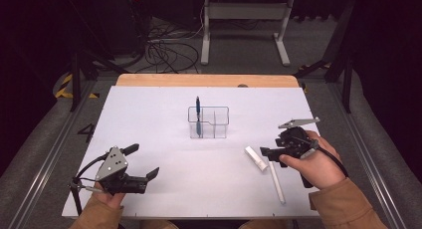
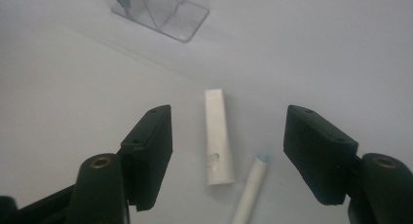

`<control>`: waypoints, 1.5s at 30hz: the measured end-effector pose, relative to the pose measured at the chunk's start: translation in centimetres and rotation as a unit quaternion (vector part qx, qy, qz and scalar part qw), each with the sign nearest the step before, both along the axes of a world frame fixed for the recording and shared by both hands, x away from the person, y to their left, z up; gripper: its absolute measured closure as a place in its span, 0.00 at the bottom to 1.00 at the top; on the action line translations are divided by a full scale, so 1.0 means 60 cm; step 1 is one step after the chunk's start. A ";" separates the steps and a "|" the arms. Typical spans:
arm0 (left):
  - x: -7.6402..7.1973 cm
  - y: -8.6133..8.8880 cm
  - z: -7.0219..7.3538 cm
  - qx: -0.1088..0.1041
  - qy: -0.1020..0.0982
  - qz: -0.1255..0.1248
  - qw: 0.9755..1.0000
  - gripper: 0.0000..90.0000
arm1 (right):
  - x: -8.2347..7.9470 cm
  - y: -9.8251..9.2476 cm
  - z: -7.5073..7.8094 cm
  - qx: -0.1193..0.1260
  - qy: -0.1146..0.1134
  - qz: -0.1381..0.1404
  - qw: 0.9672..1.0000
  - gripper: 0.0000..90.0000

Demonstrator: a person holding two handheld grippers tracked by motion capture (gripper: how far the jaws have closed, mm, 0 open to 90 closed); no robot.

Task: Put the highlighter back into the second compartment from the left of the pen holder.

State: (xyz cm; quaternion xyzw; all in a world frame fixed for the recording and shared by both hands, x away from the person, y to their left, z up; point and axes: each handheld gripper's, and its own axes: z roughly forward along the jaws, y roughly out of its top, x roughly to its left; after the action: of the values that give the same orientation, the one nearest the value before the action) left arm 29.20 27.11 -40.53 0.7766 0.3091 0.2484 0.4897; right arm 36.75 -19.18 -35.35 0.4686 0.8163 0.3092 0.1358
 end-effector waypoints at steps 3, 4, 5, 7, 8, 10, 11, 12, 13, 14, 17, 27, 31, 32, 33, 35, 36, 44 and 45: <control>0.000 0.000 0.000 -0.001 0.000 0.001 1.000 0.05 | 0.002 -0.002 -0.009 -0.016 0.014 -0.009 1.000 0.40; 0.000 0.000 0.000 -0.001 0.000 0.001 1.000 0.05 | 0.003 -0.003 -0.011 -0.020 0.018 -0.013 1.000 0.40; 0.000 0.000 0.000 -0.001 0.000 0.001 1.000 0.05 | 0.003 -0.003 -0.012 -0.024 0.023 -0.013 0.999 0.40; 0.000 0.000 0.000 -0.001 0.001 0.000 1.000 0.05 | 0.003 -0.005 -0.015 -0.027 0.036 -0.017 0.999 0.40; 0.000 0.000 0.000 -0.001 0.003 0.000 1.000 0.05 | 0.002 -0.006 -0.017 -0.031 0.042 -0.017 0.998 0.40; 0.000 0.000 0.000 -0.001 0.001 0.001 1.000 0.05 | 0.001 -0.007 -0.019 -0.037 0.057 -0.026 0.997 0.40; 0.000 0.000 0.000 -0.001 0.000 0.001 1.000 0.05 | 0.001 -0.008 -0.020 -0.041 0.057 -0.026 0.997 0.40; 0.000 -0.001 0.000 -0.002 0.000 0.001 1.000 0.05 | 0.001 -0.008 -0.021 -0.045 0.060 -0.028 0.997 0.40; 0.000 -0.001 0.000 -0.002 0.000 0.001 1.000 0.05 | 0.000 -0.009 -0.021 -0.048 0.066 -0.032 0.996 0.40; 0.000 -0.001 0.000 -0.002 0.000 0.001 1.000 0.05 | 0.000 -0.009 -0.023 -0.049 0.070 -0.033 0.996 0.40; 0.000 -0.001 0.000 -0.002 0.003 0.000 1.000 0.05 | 0.000 -0.009 -0.028 -0.055 0.090 -0.041 0.994 0.44; 0.000 0.000 0.000 -0.002 0.000 0.001 1.000 0.05 | 0.005 -0.005 -0.038 -0.049 0.134 -0.083 0.986 0.47; -0.001 0.000 0.000 -0.003 0.000 0.001 1.000 0.05 | 0.012 -0.009 -0.045 -0.044 0.149 -0.093 0.983 0.50; -0.001 0.000 0.000 -0.002 0.000 0.001 1.000 0.05 | 0.013 -0.010 -0.047 -0.044 0.150 -0.095 0.983 0.50; -0.001 0.000 0.000 -0.002 0.001 0.001 1.000 0.05 | 0.013 -0.011 -0.048 -0.044 0.152 -0.097 0.983 0.51; -0.001 0.000 0.000 -0.002 0.000 0.001 1.000 0.05 | 0.014 -0.012 -0.051 -0.046 0.153 -0.101 0.982 0.51; -0.001 0.000 0.000 -0.001 0.000 0.001 1.000 0.05 | 0.014 -0.012 -0.051 -0.046 0.154 -0.102 0.982 0.51; -0.001 0.000 0.000 -0.001 0.000 0.001 1.000 0.05 | 0.015 -0.011 -0.056 -0.046 0.149 -0.103 0.982 0.54; -0.001 0.000 0.000 -0.001 -0.001 0.001 1.000 0.05 | 0.015 -0.012 -0.057 -0.048 0.148 -0.107 0.982 0.56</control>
State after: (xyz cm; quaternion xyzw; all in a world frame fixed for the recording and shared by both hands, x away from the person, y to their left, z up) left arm 29.15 27.11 -40.52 0.7754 0.3100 0.2489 0.4907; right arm 37.67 -19.88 -38.77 0.5868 0.7864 0.1808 0.0676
